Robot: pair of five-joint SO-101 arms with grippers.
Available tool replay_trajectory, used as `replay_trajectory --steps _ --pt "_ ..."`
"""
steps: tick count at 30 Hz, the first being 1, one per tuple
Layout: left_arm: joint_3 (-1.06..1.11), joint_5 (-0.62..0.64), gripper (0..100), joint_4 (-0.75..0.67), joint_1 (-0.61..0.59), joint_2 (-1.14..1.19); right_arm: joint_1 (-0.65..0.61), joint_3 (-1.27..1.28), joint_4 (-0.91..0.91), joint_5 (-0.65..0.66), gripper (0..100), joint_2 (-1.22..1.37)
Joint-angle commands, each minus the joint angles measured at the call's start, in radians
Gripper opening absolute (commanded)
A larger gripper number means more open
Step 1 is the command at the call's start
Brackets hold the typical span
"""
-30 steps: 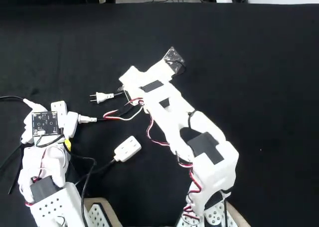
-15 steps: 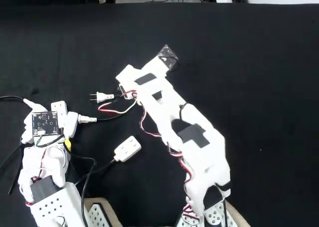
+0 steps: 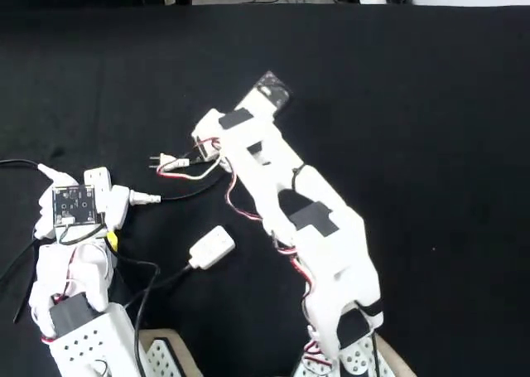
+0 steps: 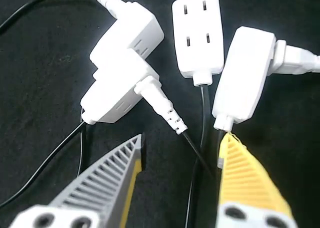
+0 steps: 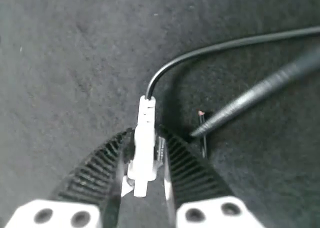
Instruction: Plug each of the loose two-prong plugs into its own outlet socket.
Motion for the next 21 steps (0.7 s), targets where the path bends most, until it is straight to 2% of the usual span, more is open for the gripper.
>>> replay_trajectory --steps 1,6,11,16,21 --pt "0.015 0.000 24 0.003 -0.007 -0.012 -0.017 -0.111 0.106 0.107 1.1 -0.010" --pt "0.015 0.000 24 0.000 -0.007 -0.011 -0.066 -0.188 0.298 0.288 1.1 -0.088" --pt "0.015 0.000 24 0.000 -0.007 -0.011 -0.110 -0.087 0.359 0.431 1.1 -0.295" --pt "0.015 0.000 24 0.003 0.051 -0.018 -0.181 0.206 0.293 0.569 1.1 -0.622" --pt "0.007 0.000 24 -0.005 0.105 -0.020 -0.178 0.575 0.041 0.689 1.1 -1.004"
